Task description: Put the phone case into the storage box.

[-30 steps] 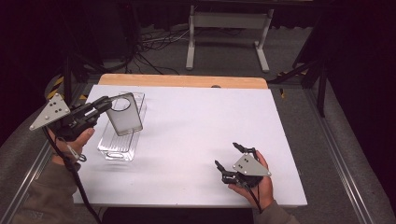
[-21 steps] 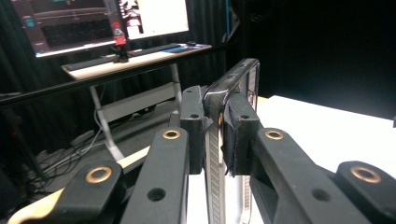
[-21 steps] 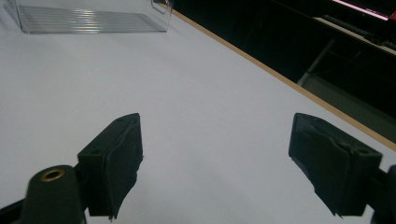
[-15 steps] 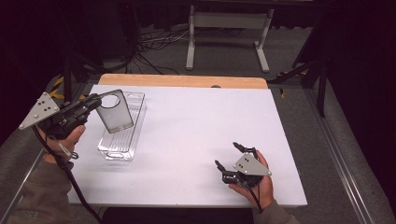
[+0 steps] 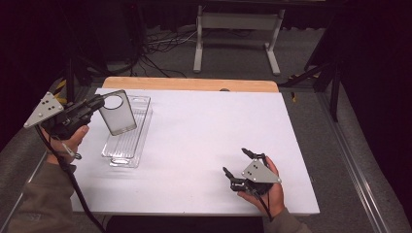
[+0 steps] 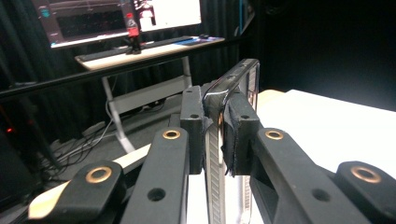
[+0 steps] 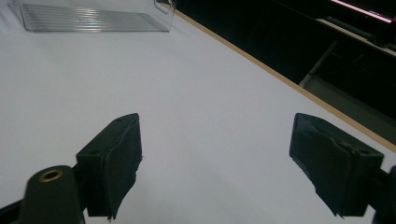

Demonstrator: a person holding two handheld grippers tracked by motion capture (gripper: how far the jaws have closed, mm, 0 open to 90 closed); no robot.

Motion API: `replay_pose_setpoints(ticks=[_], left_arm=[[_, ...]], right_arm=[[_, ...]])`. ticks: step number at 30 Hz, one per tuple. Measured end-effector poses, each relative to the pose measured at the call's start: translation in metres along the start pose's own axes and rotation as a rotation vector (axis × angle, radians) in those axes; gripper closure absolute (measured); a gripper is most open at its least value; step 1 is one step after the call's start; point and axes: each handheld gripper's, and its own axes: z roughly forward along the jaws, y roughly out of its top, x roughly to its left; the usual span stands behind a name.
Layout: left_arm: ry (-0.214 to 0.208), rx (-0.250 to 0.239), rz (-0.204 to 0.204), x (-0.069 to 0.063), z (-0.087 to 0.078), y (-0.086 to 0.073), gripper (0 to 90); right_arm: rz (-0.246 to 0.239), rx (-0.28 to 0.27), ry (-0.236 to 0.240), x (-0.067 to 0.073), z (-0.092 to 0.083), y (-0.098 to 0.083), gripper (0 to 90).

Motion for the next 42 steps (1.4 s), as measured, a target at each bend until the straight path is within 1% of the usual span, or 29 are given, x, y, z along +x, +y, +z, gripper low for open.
replay_pose_setpoints(ticks=[2,3,7,9,12,13,15,16,18,21,23,24,25,26,28,30,32,33,35,37,39,42], left_arm=[[0.003,-0.001,-0.011,0.003,0.001,-0.001,80.0],[0.006,0.007,-0.011,0.005,0.002,-0.002,80.1],[0.012,0.019,-0.018,0.013,0.011,-0.005,80.0],[0.006,0.026,-0.017,0.019,0.017,-0.006,80.0],[0.017,0.039,-0.021,0.026,0.025,-0.007,80.0],[0.019,0.04,-0.015,0.028,0.027,-0.007,80.1],[0.017,0.043,-0.025,0.031,0.031,-0.007,80.0],[0.014,0.052,-0.022,0.033,0.033,-0.007,80.0],[0.016,0.055,-0.021,0.035,0.039,-0.008,80.0],[0.02,0.079,-0.01,0.039,0.047,-0.009,80.0],[0.017,0.076,-0.016,0.04,0.048,-0.009,80.0],[0.013,0.071,-0.016,0.044,0.052,-0.01,80.0],[0.009,0.079,-0.015,0.045,0.053,-0.011,80.0],[0.006,0.073,-0.018,0.046,0.056,-0.011,80.0],[0.002,0.078,-0.019,0.048,0.06,-0.012,80.0],[-0.004,0.096,-0.015,0.048,0.065,-0.013,80.0],[-0.004,0.101,-0.01,0.047,0.07,-0.014,80.0],[-0.004,0.101,-0.01,0.047,0.07,-0.014,80.0],[-0.018,0.11,-0.004,0.047,0.077,-0.015,80.0],[-0.018,0.108,-0.009,0.046,0.081,-0.017,80.0],[-0.017,0.121,-0.002,0.047,0.088,-0.018,80.0],[-0.016,0.13,-0.002,0.048,0.092,-0.018,80.0]], right_arm=[[-0.006,0.001,0.0,0.0,0.0,0.0,17.9],[-0.006,0.001,-0.001,0.0,0.001,0.0,17.9],[-0.002,-0.002,-0.004,-0.001,0.001,0.0,17.9],[-0.004,-0.002,-0.006,-0.002,0.0,0.0,17.9],[0.002,-0.004,-0.009,-0.003,0.0,0.0,17.9],[0.001,-0.003,-0.01,-0.004,0.0,0.0,17.9],[0.003,-0.003,-0.011,-0.004,0.0,0.0,17.9],[0.001,-0.002,-0.011,-0.005,0.0,0.0,17.9],[0.003,-0.002,-0.013,-0.005,0.0,0.0,17.9],[0.002,-0.001,-0.011,-0.006,0.0,0.0,17.9],[0.0,0.0,-0.011,-0.006,0.0,0.0,17.9],[-0.001,0.0,-0.011,-0.006,0.001,0.0,17.9],[-0.003,0.002,-0.013,-0.006,0.001,0.0,17.9],[-0.005,0.003,-0.014,-0.006,0.001,0.0,17.9],[-0.007,0.005,-0.014,-0.006,0.001,0.0,17.9],[-0.004,0.006,-0.014,-0.007,0.001,0.0,17.9],[-0.005,0.008,-0.011,-0.006,0.002,0.0,17.9],[-0.007,0.009,-0.011,-0.006,0.002,0.0,17.9],[-0.012,0.01,-0.009,-0.005,0.002,0.0,17.9],[-0.01,0.01,-0.008,-0.005,0.002,-0.001,17.9],[-0.008,0.011,-0.007,-0.006,0.002,-0.001,17.9],[-0.009,0.013,-0.003,-0.005,0.003,-0.001,17.9]])
